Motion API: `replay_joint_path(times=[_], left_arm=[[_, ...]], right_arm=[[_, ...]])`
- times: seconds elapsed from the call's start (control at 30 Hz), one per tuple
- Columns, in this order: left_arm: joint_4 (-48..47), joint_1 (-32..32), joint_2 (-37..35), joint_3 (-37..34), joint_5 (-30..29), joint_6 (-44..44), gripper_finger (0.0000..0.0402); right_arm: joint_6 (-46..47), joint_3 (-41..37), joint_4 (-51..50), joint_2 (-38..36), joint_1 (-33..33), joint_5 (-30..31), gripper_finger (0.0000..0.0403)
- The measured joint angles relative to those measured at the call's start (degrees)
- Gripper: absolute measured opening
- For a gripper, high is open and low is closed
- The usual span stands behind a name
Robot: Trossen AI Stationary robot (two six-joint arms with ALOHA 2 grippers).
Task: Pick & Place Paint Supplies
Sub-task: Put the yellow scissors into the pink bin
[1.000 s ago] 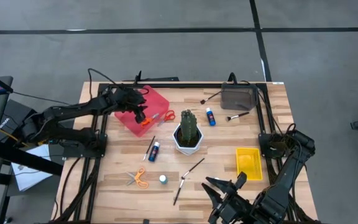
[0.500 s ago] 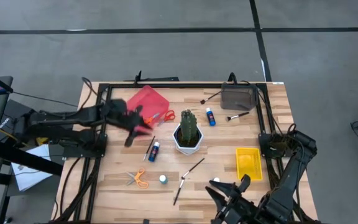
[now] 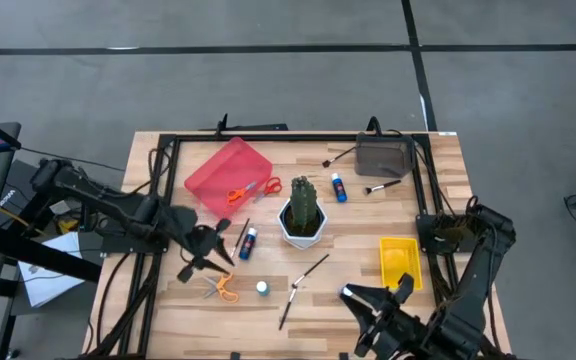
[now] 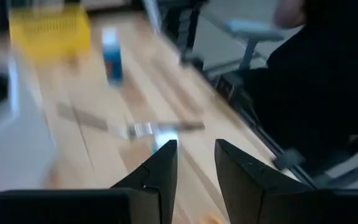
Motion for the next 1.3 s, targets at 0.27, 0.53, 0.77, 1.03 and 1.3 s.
replay_joint_path(times=[0.27, 0.53, 0.77, 1.03, 1.3], left_arm=[[-6.87, -15.69, 8.19, -0.02, -7.58, -17.97, 0.0084], [2.47, -23.18, 23.42, -0.04, -14.94, -18.60, 0.0067], [7.12, -22.79, 32.24, 0.00, -15.39, -19.12, 0.0061], [6.68, -22.78, 33.47, 0.02, -19.42, -16.33, 0.0067], [2.05, -22.85, 33.33, 0.07, -19.26, -15.76, 0.0067]], right_arm=[[2.52, 0.00, -1.87, -0.25, 1.02, -0.02, 0.0108], [2.47, 0.00, -1.60, -0.25, 0.52, -0.04, 0.0108], [2.30, 0.00, -1.67, -0.25, 0.52, -0.02, 0.0108], [1.88, 0.02, -1.91, -0.57, 0.52, -0.02, 0.0108], [2.26, 0.02, -2.13, -0.57, 0.57, -0.02, 0.0108]])
